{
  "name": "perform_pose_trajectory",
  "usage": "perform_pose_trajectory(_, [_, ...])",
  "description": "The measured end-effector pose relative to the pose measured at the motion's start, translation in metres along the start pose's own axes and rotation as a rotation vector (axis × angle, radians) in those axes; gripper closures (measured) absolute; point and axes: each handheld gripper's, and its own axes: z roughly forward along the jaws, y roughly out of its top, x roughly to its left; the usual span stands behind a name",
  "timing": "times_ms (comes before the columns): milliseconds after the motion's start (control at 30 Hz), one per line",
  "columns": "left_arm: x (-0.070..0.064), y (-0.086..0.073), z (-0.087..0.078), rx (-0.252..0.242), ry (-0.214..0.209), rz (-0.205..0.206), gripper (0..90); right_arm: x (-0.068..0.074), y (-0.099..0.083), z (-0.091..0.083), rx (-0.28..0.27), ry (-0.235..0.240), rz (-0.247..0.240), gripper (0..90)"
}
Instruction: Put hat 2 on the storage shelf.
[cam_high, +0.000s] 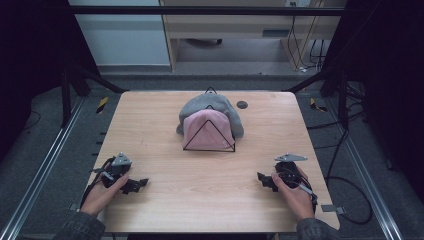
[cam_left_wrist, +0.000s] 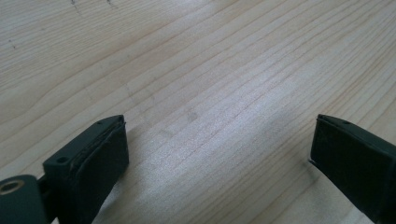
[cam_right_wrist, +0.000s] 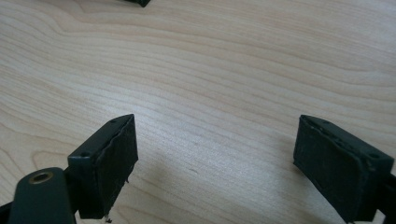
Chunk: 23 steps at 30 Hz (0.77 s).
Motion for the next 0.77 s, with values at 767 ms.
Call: perform_pose_trajectory(767, [-0.004, -0.004, 0.004, -0.025, 0.026, 0.045, 0.0, 0.011, -0.010, 0.013, -0.028, -0.057, -0.095, 1.9])
